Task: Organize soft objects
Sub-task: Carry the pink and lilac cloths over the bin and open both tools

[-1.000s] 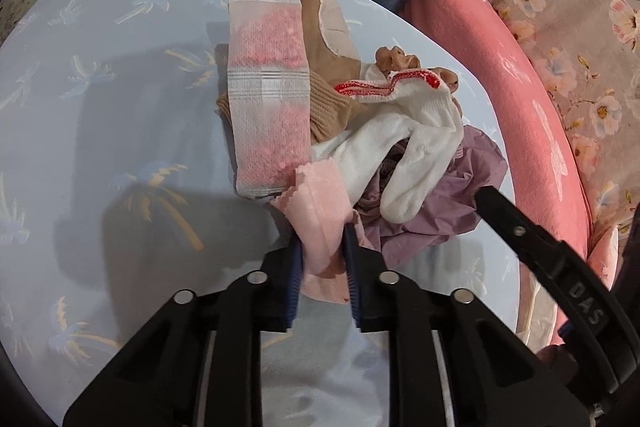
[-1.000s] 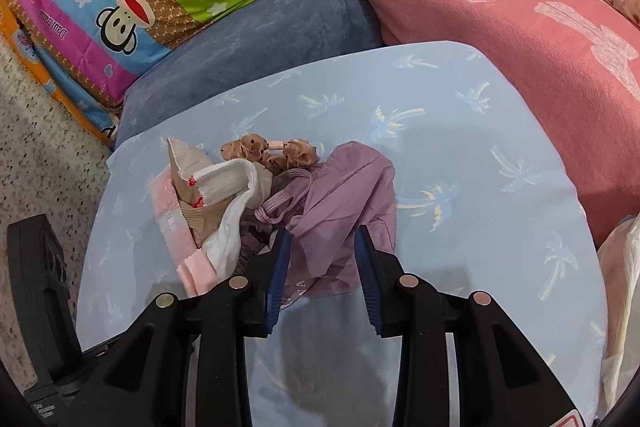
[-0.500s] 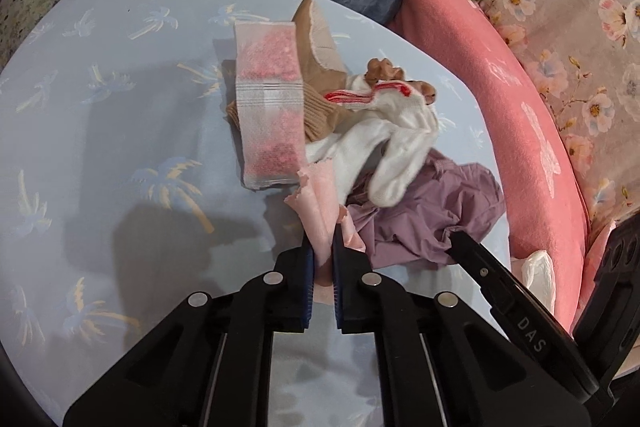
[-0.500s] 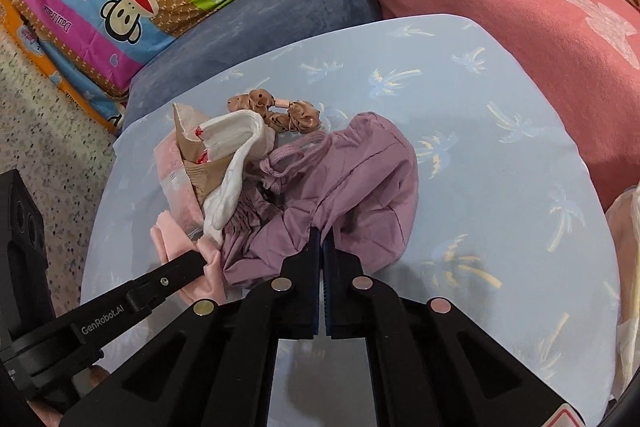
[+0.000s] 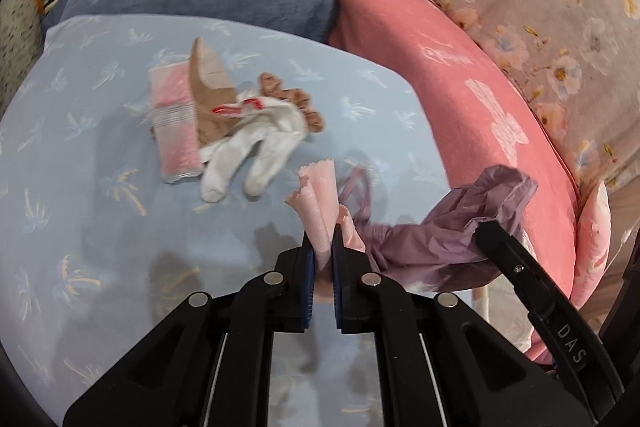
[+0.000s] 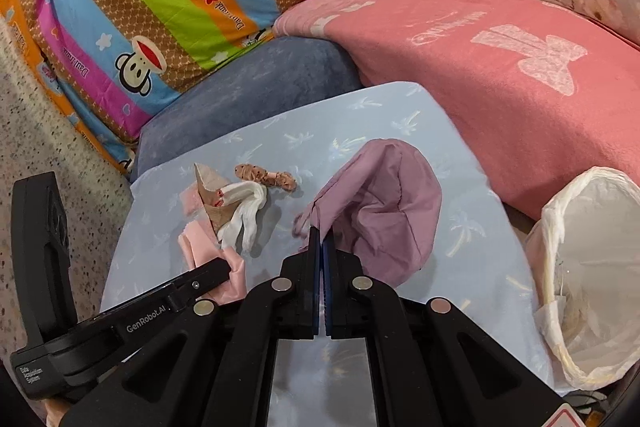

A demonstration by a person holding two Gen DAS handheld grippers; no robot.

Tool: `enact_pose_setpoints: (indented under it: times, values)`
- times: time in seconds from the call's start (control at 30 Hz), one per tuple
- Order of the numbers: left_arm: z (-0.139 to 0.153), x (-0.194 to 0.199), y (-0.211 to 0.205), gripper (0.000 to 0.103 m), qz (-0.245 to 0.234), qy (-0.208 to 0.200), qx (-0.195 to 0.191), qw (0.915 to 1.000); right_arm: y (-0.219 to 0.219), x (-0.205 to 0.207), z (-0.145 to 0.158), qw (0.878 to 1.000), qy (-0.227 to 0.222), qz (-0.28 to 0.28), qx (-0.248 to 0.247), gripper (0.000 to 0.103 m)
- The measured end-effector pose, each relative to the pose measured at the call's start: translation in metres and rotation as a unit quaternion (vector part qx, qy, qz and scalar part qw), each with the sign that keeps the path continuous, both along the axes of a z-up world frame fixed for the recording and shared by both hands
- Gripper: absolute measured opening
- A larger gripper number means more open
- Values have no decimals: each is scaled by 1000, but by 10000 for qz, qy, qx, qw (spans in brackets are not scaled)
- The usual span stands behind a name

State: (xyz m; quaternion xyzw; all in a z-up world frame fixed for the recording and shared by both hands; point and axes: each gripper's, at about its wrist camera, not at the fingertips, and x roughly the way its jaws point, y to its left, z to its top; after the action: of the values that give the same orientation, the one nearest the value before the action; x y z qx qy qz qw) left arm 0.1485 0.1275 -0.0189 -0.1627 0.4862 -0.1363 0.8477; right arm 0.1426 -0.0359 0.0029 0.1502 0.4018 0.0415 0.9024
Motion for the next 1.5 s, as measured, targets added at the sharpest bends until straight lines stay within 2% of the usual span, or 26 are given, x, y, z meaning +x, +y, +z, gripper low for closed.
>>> enact_pose_setpoints:
  times: [0.27,0.57,1.07,1.33,1.37,1.4,1.43,1.47,1.5]
  values:
    - [29,-15,-52,7,-515,-411,208,9976,-63,-39,37,9979,-422,-478,132,1]
    - [50,-30,-125,8,-1246,-695,358,9891,-137,-81,65,9908,-780,-1095,132,1]
    - [56,-51,-220,8,-2298,-886,571,9675,-225,-123,66,9779,-900,-1885,95,1]
    - [54,-56,-250,8,-2542,-891,612,9611,-245,-128,58,9753,-821,-2048,117,2]
    - [54,-56,-252,9,-2546,-866,622,9612,-245,-128,58,9751,-815,-2060,128,3]
    - [53,-56,-254,17,-2533,-836,648,9616,-247,-128,57,9747,-817,-2077,143,4]
    - [52,-56,-255,33,-2506,-822,665,9623,-248,-129,57,9740,-826,-2104,149,7]
    - [52,-56,-255,43,-2449,-847,675,9635,-248,-130,57,9735,-839,-2122,154,8]
    - [53,-57,-254,58,-2371,-913,688,9647,-249,-130,57,9735,-836,-2122,175,8]
